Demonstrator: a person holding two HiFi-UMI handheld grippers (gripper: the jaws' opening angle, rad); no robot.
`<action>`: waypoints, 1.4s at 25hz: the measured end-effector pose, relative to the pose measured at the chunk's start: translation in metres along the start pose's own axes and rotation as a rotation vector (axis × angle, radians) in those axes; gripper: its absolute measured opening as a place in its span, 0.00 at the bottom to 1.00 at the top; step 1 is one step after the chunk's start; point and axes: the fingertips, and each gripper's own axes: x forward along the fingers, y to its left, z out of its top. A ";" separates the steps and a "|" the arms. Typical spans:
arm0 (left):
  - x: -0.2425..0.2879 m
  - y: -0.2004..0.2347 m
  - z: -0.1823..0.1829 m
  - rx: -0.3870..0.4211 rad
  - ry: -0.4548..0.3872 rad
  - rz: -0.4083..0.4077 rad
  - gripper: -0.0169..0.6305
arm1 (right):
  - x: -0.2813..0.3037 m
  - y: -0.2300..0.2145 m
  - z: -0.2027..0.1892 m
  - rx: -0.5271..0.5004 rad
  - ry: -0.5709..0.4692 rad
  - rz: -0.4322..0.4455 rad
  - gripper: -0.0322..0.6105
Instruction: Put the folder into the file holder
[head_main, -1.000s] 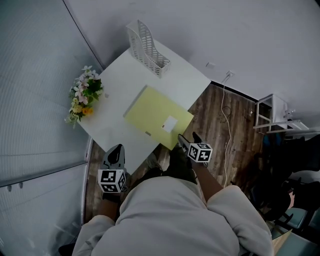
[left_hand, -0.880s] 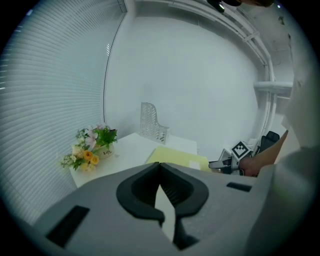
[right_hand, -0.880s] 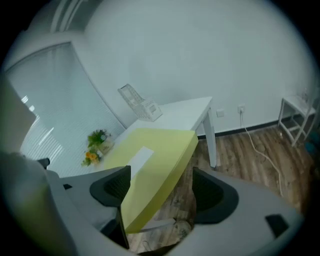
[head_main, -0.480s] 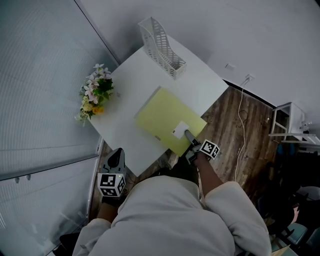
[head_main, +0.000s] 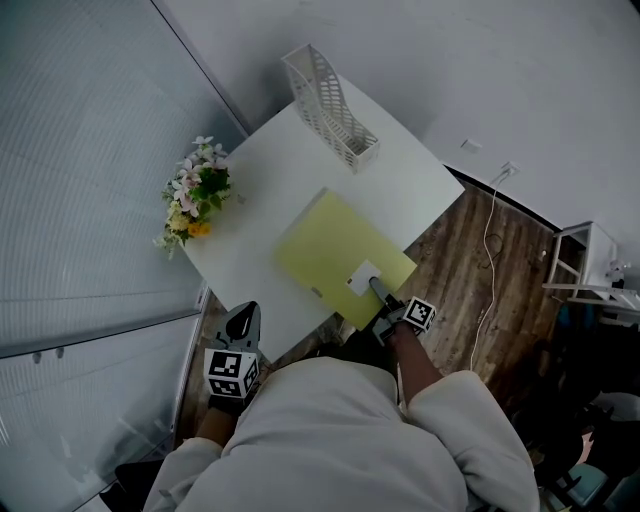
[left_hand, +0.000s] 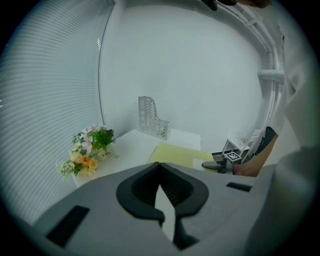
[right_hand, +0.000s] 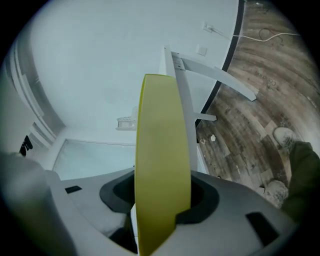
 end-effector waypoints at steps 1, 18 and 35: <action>0.002 0.000 -0.001 -0.003 0.003 -0.002 0.04 | -0.001 0.000 0.001 -0.008 0.003 0.001 0.36; 0.029 -0.014 0.017 -0.004 -0.036 -0.075 0.04 | -0.061 0.003 0.026 -0.064 -0.038 0.015 0.28; 0.040 -0.021 0.030 -0.038 -0.098 -0.117 0.04 | -0.113 0.098 0.080 -0.299 -0.155 0.130 0.26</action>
